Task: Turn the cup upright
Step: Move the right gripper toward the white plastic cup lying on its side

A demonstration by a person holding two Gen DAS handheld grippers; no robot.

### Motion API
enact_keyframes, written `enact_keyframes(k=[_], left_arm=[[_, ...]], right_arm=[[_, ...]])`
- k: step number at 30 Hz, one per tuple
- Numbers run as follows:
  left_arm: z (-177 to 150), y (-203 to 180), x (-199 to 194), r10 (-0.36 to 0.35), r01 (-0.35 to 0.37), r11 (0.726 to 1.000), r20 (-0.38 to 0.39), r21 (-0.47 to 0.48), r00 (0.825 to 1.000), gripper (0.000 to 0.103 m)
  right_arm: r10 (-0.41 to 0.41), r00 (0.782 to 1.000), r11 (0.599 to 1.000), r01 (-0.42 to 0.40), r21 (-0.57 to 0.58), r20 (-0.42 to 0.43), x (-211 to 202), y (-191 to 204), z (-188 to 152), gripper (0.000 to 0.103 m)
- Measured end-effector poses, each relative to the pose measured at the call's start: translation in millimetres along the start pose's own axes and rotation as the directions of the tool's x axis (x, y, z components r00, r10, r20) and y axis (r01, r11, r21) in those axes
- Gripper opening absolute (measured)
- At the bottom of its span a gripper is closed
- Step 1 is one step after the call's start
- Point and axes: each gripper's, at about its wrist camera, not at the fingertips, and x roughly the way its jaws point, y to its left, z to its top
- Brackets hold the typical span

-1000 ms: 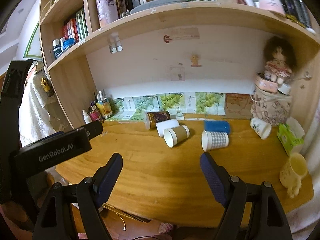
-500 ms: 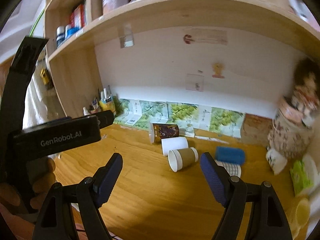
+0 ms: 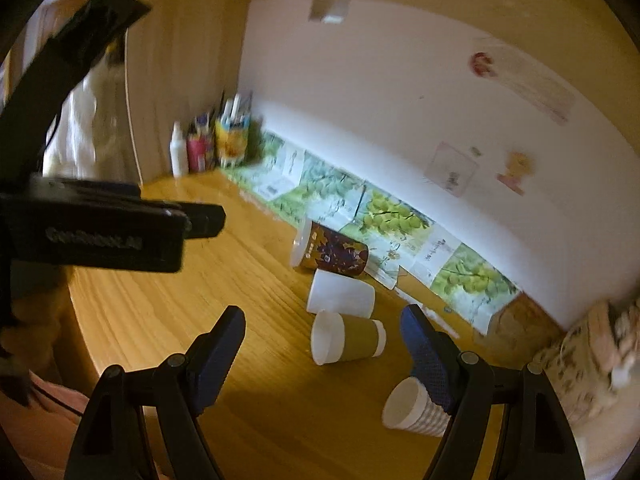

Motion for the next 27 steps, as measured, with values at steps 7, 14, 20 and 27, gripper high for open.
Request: enact_keyframes(k=[7,14,20,27], left_arm=[[9,12,35,-0.030,0.028,0.999,-0.109,-0.020,0.994,0.102],[11,29,76,-0.051,0.036,0.997,-0.246,-0.062,0.968,0.102],[12,41,102,-0.077,0.052,0.995,-0.326,-0.084,0.942,0.102],[12,50,121,-0.090,0.061,0.995,-0.389,-0.085,0.917,0.102]], right_arm=[[-0.003,0.990,0.980,-0.025,-0.200,-0.139,59,1,13,0.081],[-0.004,0.970,0.953,-0.070,-0.296,-0.242,111,0,24,0.081],[0.018,0.949,0.941,-0.123,-0.316,-0.316,155,0,30,0.081],[-0.002,0.921,0.925,-0.146,-0.350,-0.390,195,0,29,0.081]])
